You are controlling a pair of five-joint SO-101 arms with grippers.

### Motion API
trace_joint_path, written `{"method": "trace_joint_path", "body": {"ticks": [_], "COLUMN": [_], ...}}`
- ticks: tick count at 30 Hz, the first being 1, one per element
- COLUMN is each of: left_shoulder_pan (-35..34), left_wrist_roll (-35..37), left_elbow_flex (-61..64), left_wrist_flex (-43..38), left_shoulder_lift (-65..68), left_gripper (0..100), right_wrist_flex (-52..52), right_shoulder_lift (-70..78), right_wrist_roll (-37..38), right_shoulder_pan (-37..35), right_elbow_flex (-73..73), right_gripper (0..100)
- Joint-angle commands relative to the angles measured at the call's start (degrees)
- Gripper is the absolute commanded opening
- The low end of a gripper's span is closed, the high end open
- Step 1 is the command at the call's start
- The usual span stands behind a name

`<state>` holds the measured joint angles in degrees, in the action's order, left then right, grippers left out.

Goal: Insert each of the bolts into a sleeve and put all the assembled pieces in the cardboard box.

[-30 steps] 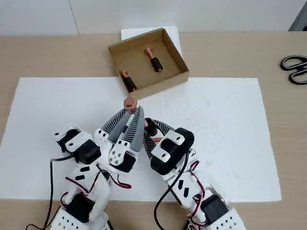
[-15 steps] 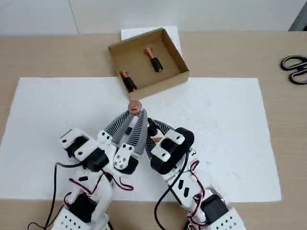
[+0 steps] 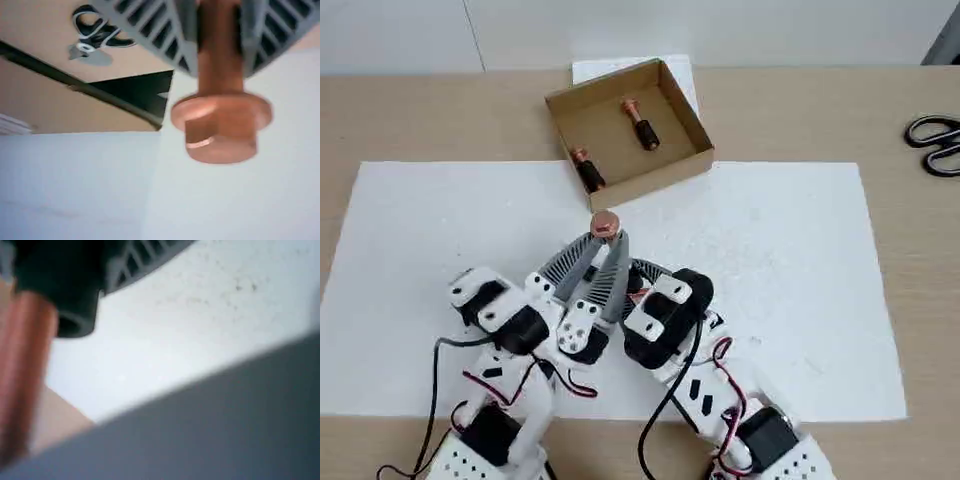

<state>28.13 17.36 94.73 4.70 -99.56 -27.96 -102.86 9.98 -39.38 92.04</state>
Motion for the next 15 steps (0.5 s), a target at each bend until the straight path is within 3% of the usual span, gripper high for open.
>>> {"method": "trace_joint_path", "body": {"ticks": [1,15], "left_shoulder_pan": [-0.35,0.09], "left_wrist_roll": [-0.35,-0.26], "left_elbow_flex": [-5.58,-6.81], "left_wrist_flex": [0.35,2.64], "left_shoulder_lift": [-0.53,-0.44], "left_gripper": [1,1], "right_wrist_flex": [-0.75,-0.66], "right_shoulder_lift": [-1.1,-1.1], "right_wrist_roll": [0.7,0.44], "right_shoulder_pan": [2.42,2.86], "right_elbow_flex": [-5.36,-5.27], "right_gripper": [0.5,0.5]}}
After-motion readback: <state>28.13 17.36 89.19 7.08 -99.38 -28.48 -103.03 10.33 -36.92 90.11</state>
